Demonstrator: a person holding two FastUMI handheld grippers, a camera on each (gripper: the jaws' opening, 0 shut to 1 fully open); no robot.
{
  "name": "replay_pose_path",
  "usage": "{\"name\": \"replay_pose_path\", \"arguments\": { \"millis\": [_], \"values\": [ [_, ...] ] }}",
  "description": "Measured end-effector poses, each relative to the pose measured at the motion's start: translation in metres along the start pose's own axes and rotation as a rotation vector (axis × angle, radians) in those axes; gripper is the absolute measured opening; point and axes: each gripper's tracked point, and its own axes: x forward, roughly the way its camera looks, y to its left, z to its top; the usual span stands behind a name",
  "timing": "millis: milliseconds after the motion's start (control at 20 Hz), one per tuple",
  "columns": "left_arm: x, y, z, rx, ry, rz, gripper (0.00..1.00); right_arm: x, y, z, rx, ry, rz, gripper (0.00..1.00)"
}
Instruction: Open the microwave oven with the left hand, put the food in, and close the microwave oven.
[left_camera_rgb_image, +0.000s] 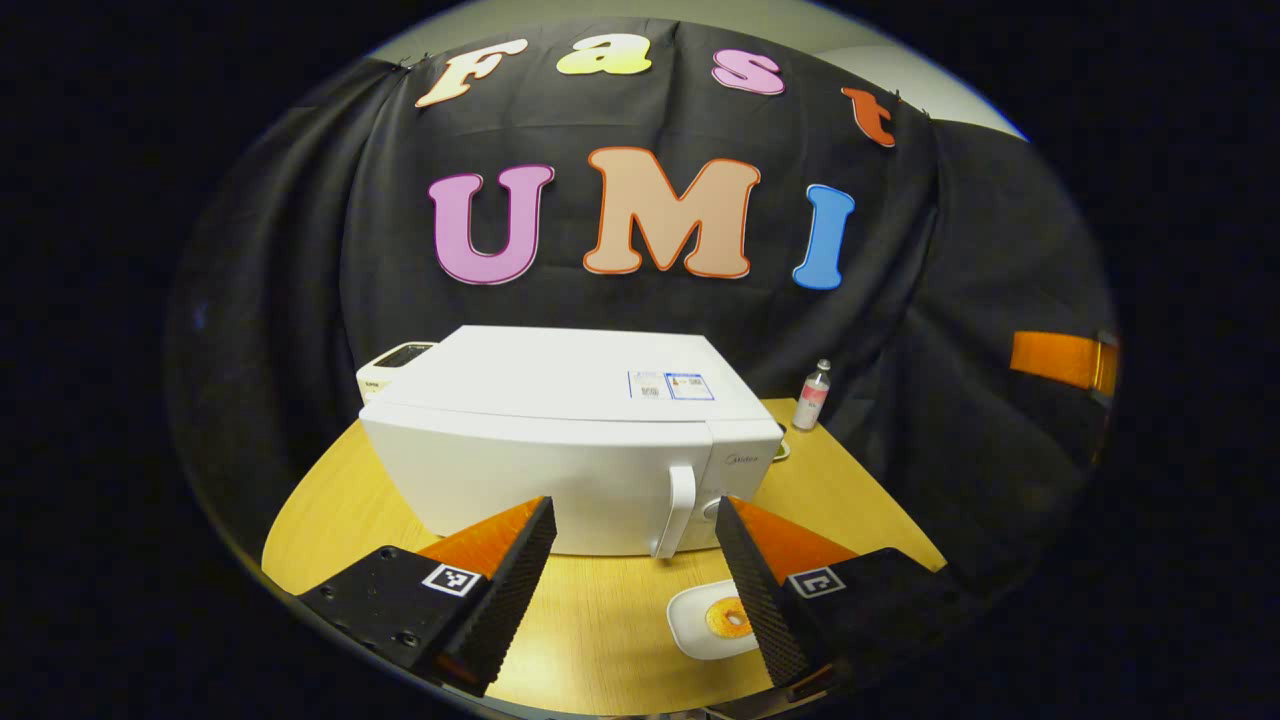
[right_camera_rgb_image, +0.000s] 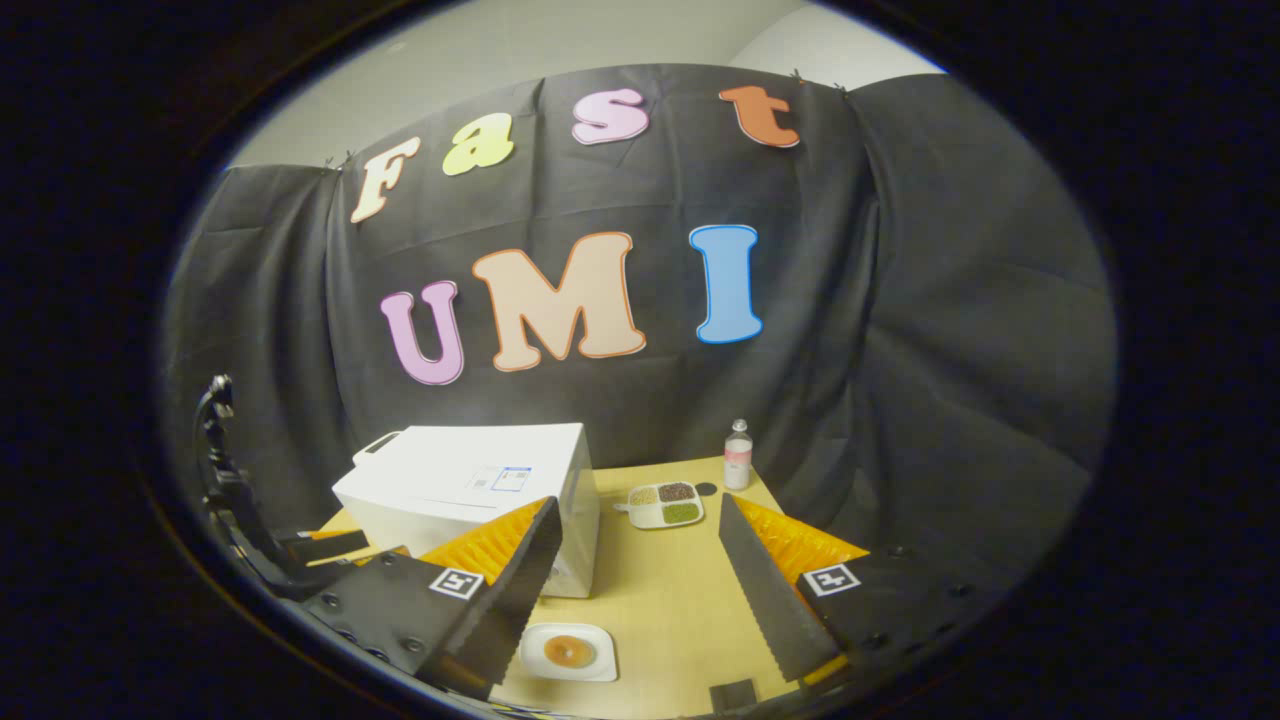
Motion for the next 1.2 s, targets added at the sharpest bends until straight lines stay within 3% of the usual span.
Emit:
{"name": "replay_pose_path", "arguments": {
  "millis": [750,850,1050,1100,1200],
  "values": [
    [0.099,-0.031,-0.109,0.019,0.24,-0.072,0.93,-0.002,-0.042,-0.008,0.047,0.021,-0.072,0.96],
    [0.11,-0.034,-0.119,0.013,0.274,-0.069,0.87,0.0,-0.047,-0.009,0.061,0.025,-0.074,0.92],
    [0.127,-0.031,-0.125,-0.007,0.297,-0.025,0.83,0.008,-0.055,-0.004,0.077,0.022,-0.074,0.92],
    [0.13,-0.029,-0.125,-0.006,0.295,-0.016,0.77,0.01,-0.056,-0.005,0.079,0.025,-0.075,0.92],
    [0.137,-0.028,-0.127,0.0,0.305,-0.013,0.74,0.015,-0.059,-0.005,0.078,0.032,-0.074,0.92]
  ]
}}
